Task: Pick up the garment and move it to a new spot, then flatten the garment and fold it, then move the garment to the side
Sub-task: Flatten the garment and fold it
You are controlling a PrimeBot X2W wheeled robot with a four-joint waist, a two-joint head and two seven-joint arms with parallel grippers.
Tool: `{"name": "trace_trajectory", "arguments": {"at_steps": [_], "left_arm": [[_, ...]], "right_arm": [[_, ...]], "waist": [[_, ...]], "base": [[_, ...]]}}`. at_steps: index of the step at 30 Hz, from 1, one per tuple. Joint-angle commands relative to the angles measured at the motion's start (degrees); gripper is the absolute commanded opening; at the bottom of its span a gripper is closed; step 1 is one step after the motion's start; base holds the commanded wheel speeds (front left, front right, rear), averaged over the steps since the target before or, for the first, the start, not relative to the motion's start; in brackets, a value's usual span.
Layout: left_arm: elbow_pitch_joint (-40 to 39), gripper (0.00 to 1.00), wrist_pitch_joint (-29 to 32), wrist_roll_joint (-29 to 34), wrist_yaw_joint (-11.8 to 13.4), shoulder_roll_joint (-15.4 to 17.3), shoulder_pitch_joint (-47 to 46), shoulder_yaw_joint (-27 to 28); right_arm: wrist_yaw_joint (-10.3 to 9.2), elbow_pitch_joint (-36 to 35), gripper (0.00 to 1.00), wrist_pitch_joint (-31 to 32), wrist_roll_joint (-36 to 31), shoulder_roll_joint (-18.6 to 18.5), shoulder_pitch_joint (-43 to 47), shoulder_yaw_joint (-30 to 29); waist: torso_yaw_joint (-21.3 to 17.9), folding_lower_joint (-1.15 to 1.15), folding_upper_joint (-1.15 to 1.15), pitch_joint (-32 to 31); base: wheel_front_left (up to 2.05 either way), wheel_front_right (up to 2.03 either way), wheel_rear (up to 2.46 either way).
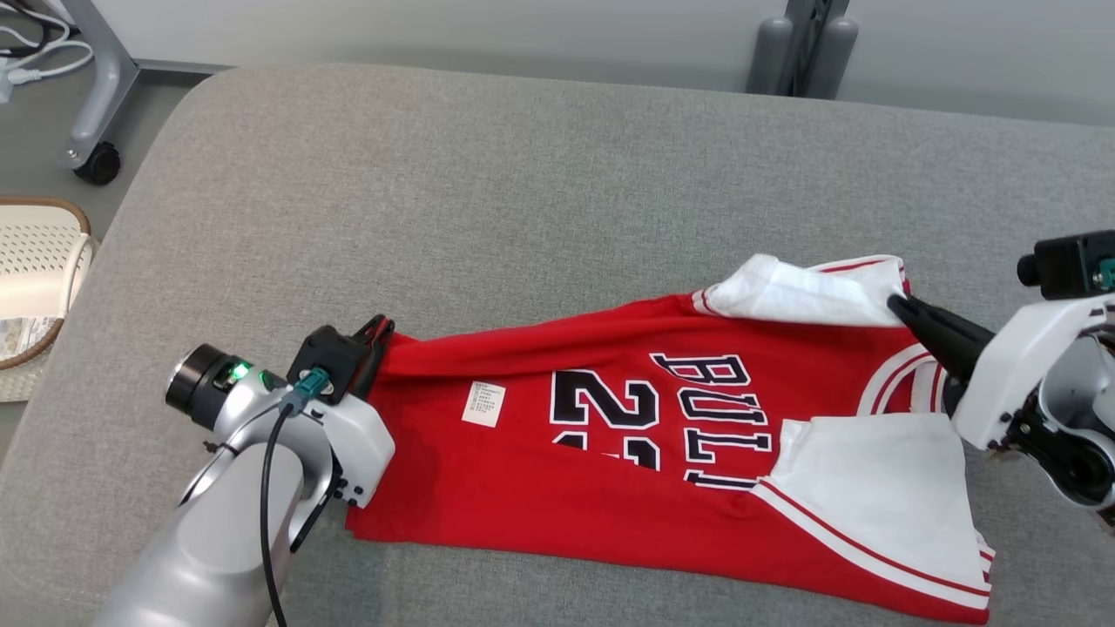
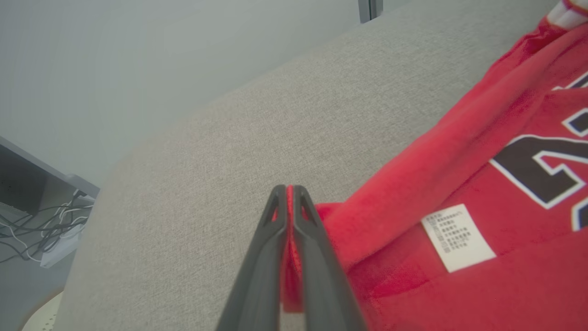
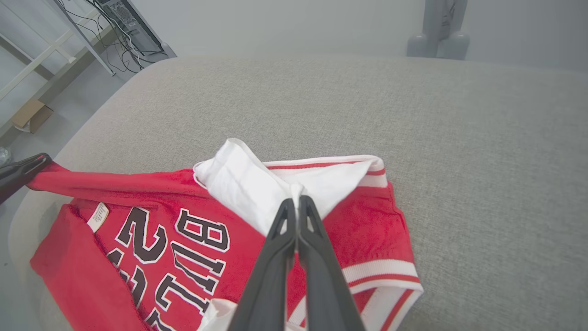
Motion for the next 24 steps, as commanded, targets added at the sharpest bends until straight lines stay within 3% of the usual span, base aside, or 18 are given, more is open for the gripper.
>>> {"name": "trace_trajectory", "arguments": {"at_steps": [1, 16, 24], "left_arm": [[-0.4, 0.0, -0.2, 0.5, 0.6, 0.7, 1.0, -0.1], [-2.2, 0.0, -0.2, 1.0, 1.8, 1.3, 6.1, -0.9], [-2.8, 0.0, -0.2, 1.5, 2.4, 1.8, 6.9, -1.0]], "right_arm": [[0.03, -0.9, 0.0, 0.6, 0.4, -1.2, 1.5, -0.5], [0.03, -17.5, 0.0, 8.9, 7.9, -9.4, 13.6, -3.5], [0.03, -21.7, 0.0, 12.3, 8.5, -12.9, 16.9, -5.0]], "waist": [[0.0, 0.0, 0.0, -0.6], [-0.9, 0.0, 0.0, -4.7], [-1.6, 0.0, 0.0, -5.0]], "base": [[0.0, 0.0, 0.0], [0.0, 0.0, 0.0], [0.0, 0.0, 0.0]]}}
